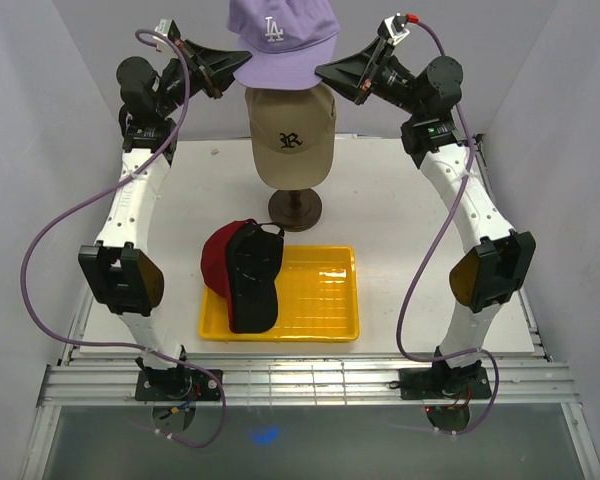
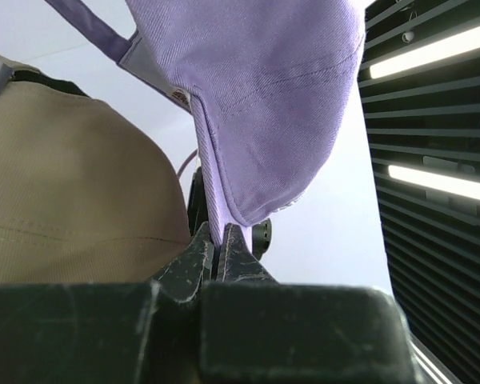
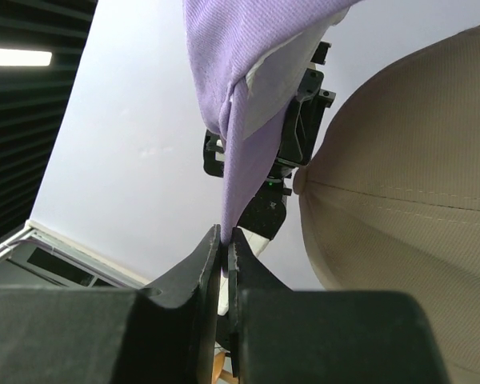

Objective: Stack the hats

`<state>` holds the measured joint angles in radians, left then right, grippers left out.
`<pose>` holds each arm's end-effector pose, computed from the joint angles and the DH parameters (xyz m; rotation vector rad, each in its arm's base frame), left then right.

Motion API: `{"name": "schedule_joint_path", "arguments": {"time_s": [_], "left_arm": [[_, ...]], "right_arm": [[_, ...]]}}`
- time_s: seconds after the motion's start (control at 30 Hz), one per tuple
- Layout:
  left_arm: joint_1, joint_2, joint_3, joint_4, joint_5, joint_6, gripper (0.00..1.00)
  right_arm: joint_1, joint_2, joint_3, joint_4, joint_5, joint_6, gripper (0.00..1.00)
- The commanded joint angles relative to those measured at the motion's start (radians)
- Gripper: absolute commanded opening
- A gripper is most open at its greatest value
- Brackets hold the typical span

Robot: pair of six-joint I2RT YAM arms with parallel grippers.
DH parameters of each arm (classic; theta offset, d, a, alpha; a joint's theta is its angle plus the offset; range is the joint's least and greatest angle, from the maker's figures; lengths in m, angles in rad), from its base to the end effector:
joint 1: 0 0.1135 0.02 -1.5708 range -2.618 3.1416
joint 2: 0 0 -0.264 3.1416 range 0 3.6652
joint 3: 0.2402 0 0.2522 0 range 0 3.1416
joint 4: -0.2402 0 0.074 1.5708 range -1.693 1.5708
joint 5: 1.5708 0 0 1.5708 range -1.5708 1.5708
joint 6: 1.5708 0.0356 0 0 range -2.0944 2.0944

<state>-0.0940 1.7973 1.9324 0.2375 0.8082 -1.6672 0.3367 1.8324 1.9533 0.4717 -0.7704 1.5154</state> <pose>0.4016 -0.0637 0.4991 -0.3633 1.5725 -1.9171 0.3758 0.1578 0.5132 -0.0873 1.4147 1.9679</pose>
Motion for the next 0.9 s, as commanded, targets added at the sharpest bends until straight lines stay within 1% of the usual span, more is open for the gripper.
{"name": "schedule_joint_path", "arguments": {"time_s": [0.0, 0.13, 0.2, 0.5, 0.87], "left_arm": [[-0.015, -0.012, 0.036, -0.001, 0.172, 0.052, 0.00], [-0.015, -0.041, -0.018, 0.000, 0.178, 0.061, 0.00], [-0.015, -0.058, -0.056, 0.008, 0.181, 0.066, 0.00], [-0.015, -0.133, -0.130, 0.010, 0.197, 0.099, 0.00], [-0.015, -0.249, -0.360, 0.039, 0.206, 0.164, 0.00]], "right_arm": [[-0.015, -0.018, 0.070, 0.028, 0.053, -0.003, 0.08], [-0.016, -0.053, 0.024, 0.031, 0.051, -0.027, 0.08], [-0.018, -0.087, -0.035, 0.051, 0.054, -0.030, 0.08], [-0.027, -0.170, -0.139, 0.061, 0.049, -0.070, 0.08], [-0.034, -0.258, -0.356, 0.127, 0.034, -0.095, 0.08]]}}
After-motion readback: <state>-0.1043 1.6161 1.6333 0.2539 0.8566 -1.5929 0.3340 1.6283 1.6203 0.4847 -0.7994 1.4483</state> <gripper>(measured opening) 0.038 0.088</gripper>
